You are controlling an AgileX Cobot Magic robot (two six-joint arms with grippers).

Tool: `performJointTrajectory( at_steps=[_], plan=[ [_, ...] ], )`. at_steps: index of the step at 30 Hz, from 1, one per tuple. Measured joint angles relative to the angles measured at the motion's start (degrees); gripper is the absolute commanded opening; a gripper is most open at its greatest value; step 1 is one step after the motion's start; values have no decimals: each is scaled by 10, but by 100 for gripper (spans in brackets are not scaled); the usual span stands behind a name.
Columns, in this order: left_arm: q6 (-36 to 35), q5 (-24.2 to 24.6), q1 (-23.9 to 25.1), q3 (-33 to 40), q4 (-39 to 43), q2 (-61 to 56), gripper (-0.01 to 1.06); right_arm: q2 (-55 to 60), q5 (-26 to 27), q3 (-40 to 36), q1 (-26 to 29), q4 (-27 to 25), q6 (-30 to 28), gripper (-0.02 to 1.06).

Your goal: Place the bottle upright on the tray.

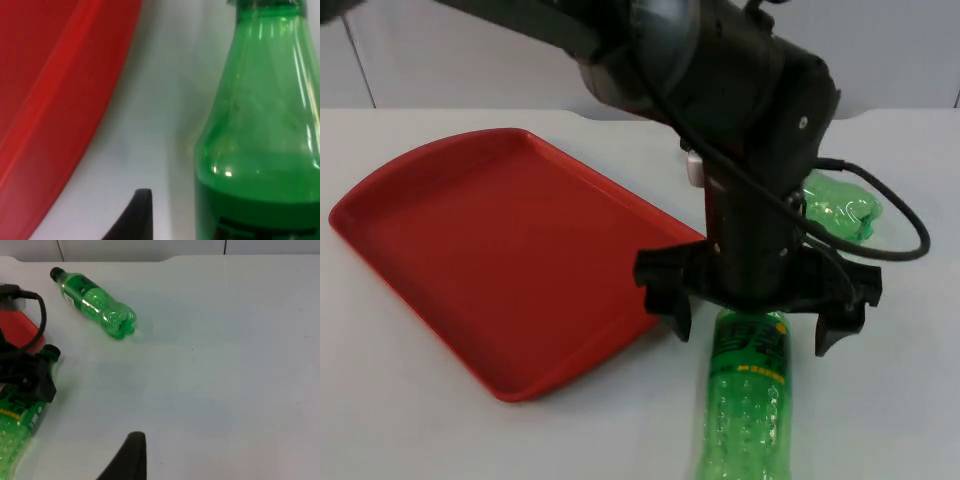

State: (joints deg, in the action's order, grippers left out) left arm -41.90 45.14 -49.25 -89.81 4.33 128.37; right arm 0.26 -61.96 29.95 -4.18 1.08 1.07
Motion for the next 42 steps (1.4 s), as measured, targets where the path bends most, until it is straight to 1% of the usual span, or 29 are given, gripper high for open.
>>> performJointTrajectory(
  at_steps=[14, 21, 25, 26, 27, 28, 30, 31, 33, 34, 35, 36, 40, 42],
  plan=[
    [-1, -9, 0, -11, 15, 44, 105, 0, 0, 0, 0, 0, 0, 104],
    [-1, -39, 0, -11, 16, 46, 105, 0, 0, 0, 0, 0, 0, 104],
    [-1, -41, 0, -11, 16, 46, 102, 0, 0, 0, 0, 0, 0, 104],
    [-1, -41, 0, -11, 16, 46, 99, 0, 0, 0, 0, 0, 0, 104],
    [-1, -41, 0, -11, 16, 46, 90, 0, 0, 0, 0, 0, 0, 104],
    [-1, -41, 0, -11, 16, 46, 87, 0, 0, 0, 0, 0, 0, 104],
    [0, -41, 0, -11, 16, 46, 75, 0, 0, 0, 0, 0, 0, 104],
    [0, -41, 0, -11, 16, 46, 75, 0, 0, 0, 0, 0, 0, 104],
    [1, -42, 0, -11, 16, 46, 60, 0, 0, 0, 0, 0, 0, 104],
    [1, -40, 0, -11, 16, 46, 47, 0, 0, 0, 0, 0, 0, 104],
    [1, -40, 0, -11, 16, 46, 36, 0, 0, 0, 0, 0, 0, 104],
    [2, -40, 0, -12, 15, 46, 36, 0, 0, 0, 0, 0, 0, 104],
    [3, -37, 0, -12, 15, 46, 0, 0, 0, 0, 0, 0, 0, 104],
    [3, -37, 0, -12, 14, 46, 0, 0, 0, 0, 0, 0, 0, 104]
  ],
)
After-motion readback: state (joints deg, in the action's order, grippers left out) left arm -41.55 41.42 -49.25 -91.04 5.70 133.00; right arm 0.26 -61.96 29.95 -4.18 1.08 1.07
